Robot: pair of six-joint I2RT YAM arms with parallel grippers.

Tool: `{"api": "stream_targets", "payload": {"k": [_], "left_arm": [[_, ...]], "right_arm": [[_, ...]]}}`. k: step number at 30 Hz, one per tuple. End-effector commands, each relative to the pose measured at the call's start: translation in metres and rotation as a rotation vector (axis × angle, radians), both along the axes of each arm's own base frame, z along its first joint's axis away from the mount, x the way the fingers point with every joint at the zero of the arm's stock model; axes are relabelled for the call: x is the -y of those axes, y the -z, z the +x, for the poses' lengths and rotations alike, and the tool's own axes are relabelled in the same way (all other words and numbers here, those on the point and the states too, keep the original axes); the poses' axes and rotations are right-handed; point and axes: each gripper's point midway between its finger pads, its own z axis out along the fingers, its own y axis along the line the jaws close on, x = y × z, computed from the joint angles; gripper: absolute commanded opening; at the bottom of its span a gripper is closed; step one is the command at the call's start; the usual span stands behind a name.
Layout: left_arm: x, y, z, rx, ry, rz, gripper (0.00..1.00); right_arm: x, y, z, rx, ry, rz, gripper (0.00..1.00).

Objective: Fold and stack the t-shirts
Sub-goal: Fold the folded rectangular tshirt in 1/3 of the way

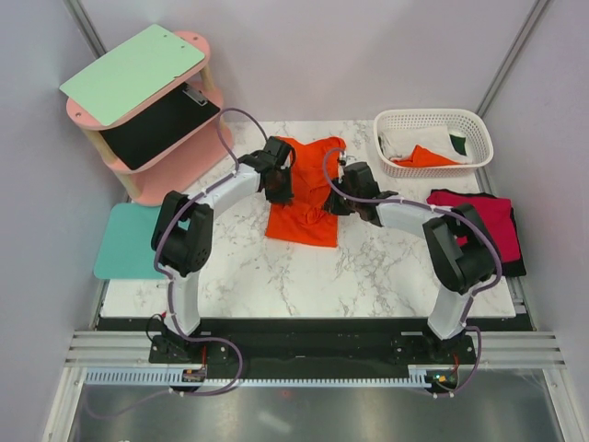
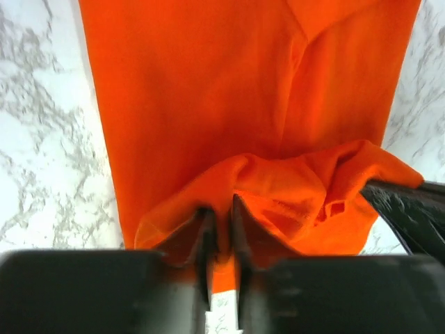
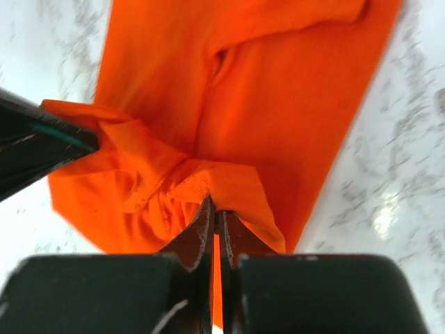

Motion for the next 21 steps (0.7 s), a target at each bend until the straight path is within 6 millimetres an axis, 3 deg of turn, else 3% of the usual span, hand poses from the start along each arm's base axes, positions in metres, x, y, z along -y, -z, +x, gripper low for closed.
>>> {"api": "stream_targets", "payload": {"k": [1,2,4,5,7,10,14,15,16,17,18,19,21], "left_arm": [[0.007,-0.024,0.037,0.075,0.075,-0.054,0.42],[0.001,-0.025,0.043,0.084,0.057,-0.041,0.60],[-0.006,-0.036,0.050,0.121,0.040,-0.015,0.68],[-0.014,-0.040,0.053,0.140,0.018,0.011,0.99],[-0.024,-0.055,0.049,0.177,0.005,0.035,1.00],[-0.032,-0.066,0.039,0.200,-0.008,0.038,1.00],[-0.038,-0.058,0.022,0.177,-0.013,0.032,1.00],[-0.041,-0.048,0.014,0.151,-0.021,0.037,1.00],[-0.043,-0.049,0.012,0.157,-0.025,0.032,1.00],[-0.046,-0.037,0.001,0.126,-0.029,0.041,1.00],[-0.049,-0.033,-0.003,0.118,-0.035,0.044,1.00],[-0.050,-0.031,-0.004,0.125,-0.040,0.041,1.00],[-0.055,-0.020,-0.015,0.103,-0.044,0.054,1.00]], "right_arm": [[0.015,-0.011,0.057,0.086,0.135,-0.007,0.16],[0.017,-0.017,0.068,0.124,0.158,0.012,0.36],[0.021,-0.023,0.076,0.170,0.185,0.037,0.57],[0.019,-0.037,0.082,0.232,0.188,0.064,0.76],[0.020,-0.056,0.078,0.282,0.181,0.080,0.95],[0.011,-0.074,0.068,0.318,0.125,0.095,0.98],[0.001,-0.065,0.049,0.258,0.050,0.096,0.98],[-0.008,-0.061,0.040,0.232,-0.001,0.114,0.98],[-0.015,-0.059,0.033,0.216,-0.039,0.126,0.82],[-0.021,-0.055,0.026,0.201,-0.074,0.135,0.57],[-0.031,-0.050,0.013,0.171,-0.128,0.155,0.20],[-0.035,-0.046,0.007,0.149,-0.147,0.163,0.00],[-0.049,-0.034,-0.012,0.101,-0.225,0.177,0.00]]}}
